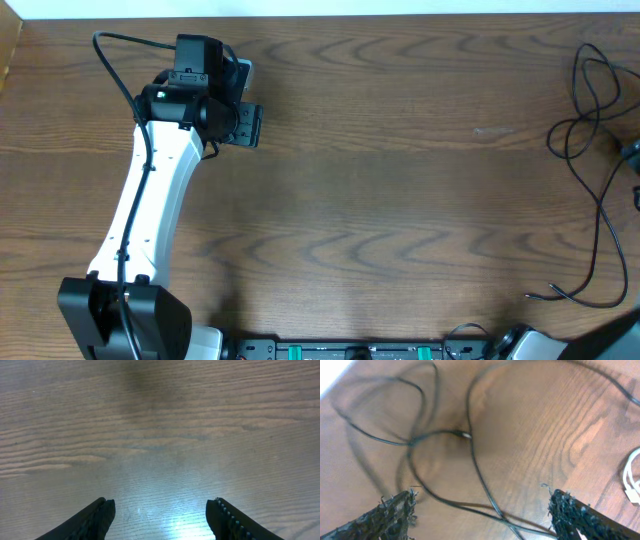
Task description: Untangle cables
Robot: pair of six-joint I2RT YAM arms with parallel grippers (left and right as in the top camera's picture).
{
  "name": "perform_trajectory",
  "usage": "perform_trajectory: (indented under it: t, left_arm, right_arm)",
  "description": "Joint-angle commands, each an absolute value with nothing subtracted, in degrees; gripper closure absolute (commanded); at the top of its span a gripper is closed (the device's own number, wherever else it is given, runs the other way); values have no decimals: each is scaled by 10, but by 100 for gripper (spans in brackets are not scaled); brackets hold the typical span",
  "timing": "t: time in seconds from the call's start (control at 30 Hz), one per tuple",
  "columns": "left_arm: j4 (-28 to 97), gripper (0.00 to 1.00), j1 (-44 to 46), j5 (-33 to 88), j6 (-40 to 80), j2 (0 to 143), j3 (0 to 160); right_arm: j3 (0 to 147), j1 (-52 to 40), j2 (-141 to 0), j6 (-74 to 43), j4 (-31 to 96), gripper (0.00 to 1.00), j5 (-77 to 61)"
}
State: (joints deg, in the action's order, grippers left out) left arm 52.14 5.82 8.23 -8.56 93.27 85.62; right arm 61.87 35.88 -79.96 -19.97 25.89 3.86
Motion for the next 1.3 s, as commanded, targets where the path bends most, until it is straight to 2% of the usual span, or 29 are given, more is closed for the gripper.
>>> perform_trajectory:
  t: [0.0, 0.1, 0.2, 0.27, 0.37, 0.5, 0.53, 0.63, 0.73, 0.8, 0.87, 1.07, 1.27]
  left_arm:
    - [520, 36, 58, 83, -78, 929, 853]
    - [515, 36, 58, 83, -78, 929, 853]
    - [507, 32, 58, 83, -78, 929, 853]
    - [503, 32, 58, 83, -78, 929, 853]
    - [499, 44, 58, 81, -79, 929, 853]
    - [500, 61, 58, 37, -78, 926, 853]
    - [500, 62, 58, 35, -78, 923, 853]
    - [498, 62, 58, 34, -78, 897, 853]
    - [488, 62, 60, 34, -78, 842, 853]
    - [486, 62, 60, 31, -78, 794, 853]
    - [488, 62, 60, 19, -78, 745, 853]
    - [490, 59, 62, -21, -77, 581, 853]
    - [521, 56, 62, -32, -76, 443, 853]
  right_arm:
    - [623, 334, -744, -189, 243, 17, -55]
    - [623, 293, -712, -130, 215, 13, -136]
    - [623, 229, -688, -34, 195, 10, -158]
    - [624, 173, -676, 30, 187, 10, -130]
    - [624, 89, -666, 67, 175, 11, -8]
    - [624, -16, -656, 43, 198, 11, 223]
    - [624, -27, -651, 38, 203, 10, 239]
    - [624, -79, -615, 22, 225, 5, 285]
    - [624, -122, -551, 11, 260, 4, 295]
    - [624, -138, -514, 6, 291, 5, 303]
    - [623, -152, -477, -5, 333, 11, 323]
    - [622, -213, -343, -62, 432, 12, 401]
    - [621, -243, -225, -87, 510, 5, 449]
